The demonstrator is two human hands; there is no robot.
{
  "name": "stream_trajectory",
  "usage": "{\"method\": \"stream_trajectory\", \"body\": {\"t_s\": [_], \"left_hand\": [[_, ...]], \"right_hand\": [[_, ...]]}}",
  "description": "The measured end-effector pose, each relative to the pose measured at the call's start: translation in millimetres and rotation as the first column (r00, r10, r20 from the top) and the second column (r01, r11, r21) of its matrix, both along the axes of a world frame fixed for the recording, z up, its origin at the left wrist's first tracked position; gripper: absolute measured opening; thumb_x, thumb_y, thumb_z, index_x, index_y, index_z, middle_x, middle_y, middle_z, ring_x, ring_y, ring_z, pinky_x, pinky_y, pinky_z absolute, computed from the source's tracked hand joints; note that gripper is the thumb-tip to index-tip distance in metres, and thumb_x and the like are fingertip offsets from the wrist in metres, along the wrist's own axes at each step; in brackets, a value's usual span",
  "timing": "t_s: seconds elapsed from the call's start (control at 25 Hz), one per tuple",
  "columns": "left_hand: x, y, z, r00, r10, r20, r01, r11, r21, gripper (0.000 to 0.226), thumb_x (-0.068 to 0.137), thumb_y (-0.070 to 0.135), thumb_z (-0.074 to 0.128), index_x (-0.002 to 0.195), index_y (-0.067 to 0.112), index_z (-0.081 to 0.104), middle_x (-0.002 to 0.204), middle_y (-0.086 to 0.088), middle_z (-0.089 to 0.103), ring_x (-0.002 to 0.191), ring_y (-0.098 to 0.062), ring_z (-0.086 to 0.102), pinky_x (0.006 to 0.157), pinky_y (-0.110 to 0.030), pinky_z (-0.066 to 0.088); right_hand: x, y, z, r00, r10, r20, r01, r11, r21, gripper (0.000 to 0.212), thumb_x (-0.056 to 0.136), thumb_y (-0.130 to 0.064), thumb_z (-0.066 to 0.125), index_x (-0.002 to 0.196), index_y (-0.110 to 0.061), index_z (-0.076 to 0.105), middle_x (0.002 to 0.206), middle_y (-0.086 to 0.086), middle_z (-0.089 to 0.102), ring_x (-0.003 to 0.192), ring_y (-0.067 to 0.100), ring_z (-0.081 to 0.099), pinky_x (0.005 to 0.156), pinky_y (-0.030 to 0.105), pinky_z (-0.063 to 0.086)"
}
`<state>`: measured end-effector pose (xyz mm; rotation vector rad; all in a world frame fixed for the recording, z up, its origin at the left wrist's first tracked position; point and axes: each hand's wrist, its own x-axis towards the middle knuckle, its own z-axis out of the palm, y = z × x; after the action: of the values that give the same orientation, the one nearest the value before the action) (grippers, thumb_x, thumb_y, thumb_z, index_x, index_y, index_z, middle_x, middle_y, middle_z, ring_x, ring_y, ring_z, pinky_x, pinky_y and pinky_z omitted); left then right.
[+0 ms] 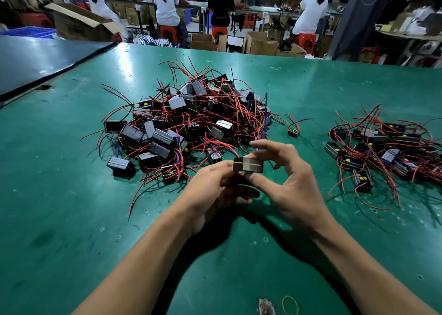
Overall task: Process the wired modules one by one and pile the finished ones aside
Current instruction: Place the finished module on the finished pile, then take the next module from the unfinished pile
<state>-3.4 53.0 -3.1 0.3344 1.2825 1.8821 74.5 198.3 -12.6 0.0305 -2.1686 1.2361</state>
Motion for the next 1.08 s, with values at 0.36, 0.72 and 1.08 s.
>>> {"method": "stream_trajectory", "body": {"t_s": [0.36,0.72,1.08], "left_hand": [[-7.1,-12.5,4.5,0.983,-0.165,0.079,0.16,0.985,0.069,0.031,0.08,0.016,0.068,0.109,0.007,0.062,0.093,-0.01,0.071,0.071,-0.024,0.072,0.059,-0.027,0.059],[-18.9,-18.9,11.1,0.982,0.145,0.121,-0.175,0.94,0.293,0.028,0.075,0.011,0.066,0.101,0.001,0.06,0.088,-0.015,0.072,0.071,-0.02,0.073,0.058,-0.022,0.059],[-36.5,-27.5,13.9,0.896,0.344,0.28,-0.419,0.863,0.283,0.016,0.089,0.012,0.059,0.101,0.002,0.054,0.083,-0.021,0.069,0.064,-0.022,0.072,0.056,-0.022,0.059]], "right_hand": [[2.2,-5.4,1.9,0.971,0.173,-0.166,-0.225,0.898,-0.379,0.027,0.096,-0.043,0.059,0.105,-0.022,0.071,0.088,0.007,0.074,0.087,0.023,0.07,0.085,0.027,0.052],[-22.0,-9.2,-28.2,0.976,-0.169,0.135,0.182,0.98,-0.086,0.004,0.088,-0.024,0.073,0.091,-0.023,0.073,0.083,-0.008,0.072,0.072,0.004,0.062,0.072,0.022,0.051],[-74.2,-24.2,-26.6,0.797,-0.442,0.413,0.232,0.854,0.465,0.065,0.075,-0.076,0.063,0.123,-0.033,0.063,0.11,-0.005,0.061,0.101,0.019,0.061,0.078,0.032,0.044]]}}
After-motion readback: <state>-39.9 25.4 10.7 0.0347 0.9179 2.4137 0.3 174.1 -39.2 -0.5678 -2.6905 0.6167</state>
